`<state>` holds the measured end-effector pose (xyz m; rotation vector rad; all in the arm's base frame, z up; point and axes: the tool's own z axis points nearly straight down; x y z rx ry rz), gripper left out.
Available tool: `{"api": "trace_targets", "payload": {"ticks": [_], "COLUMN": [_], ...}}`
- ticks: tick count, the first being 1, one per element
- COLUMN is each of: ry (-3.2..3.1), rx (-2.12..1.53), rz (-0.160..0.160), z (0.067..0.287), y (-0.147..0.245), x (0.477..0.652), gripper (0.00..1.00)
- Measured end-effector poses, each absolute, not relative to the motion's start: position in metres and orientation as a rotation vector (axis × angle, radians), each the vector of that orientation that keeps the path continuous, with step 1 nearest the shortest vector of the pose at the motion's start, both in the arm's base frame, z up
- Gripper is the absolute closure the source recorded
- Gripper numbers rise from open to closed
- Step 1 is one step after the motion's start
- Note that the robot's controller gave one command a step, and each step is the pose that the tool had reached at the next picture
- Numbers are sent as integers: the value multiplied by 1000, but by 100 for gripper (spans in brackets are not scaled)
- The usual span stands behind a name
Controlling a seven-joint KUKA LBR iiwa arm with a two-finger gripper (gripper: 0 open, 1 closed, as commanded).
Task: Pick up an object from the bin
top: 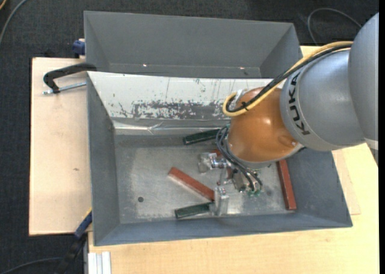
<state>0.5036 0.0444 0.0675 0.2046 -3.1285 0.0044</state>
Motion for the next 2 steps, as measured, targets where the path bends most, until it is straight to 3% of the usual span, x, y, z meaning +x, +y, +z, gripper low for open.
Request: {"api": "trace_targets", "payload": {"ticks": [1,2], "ry": [-3137,-3151], "rx": [216,183], "rz": [-2,-1], "z": [73,207], "y": [50,37], "x": [506,520], "gripper": [100,100]}}
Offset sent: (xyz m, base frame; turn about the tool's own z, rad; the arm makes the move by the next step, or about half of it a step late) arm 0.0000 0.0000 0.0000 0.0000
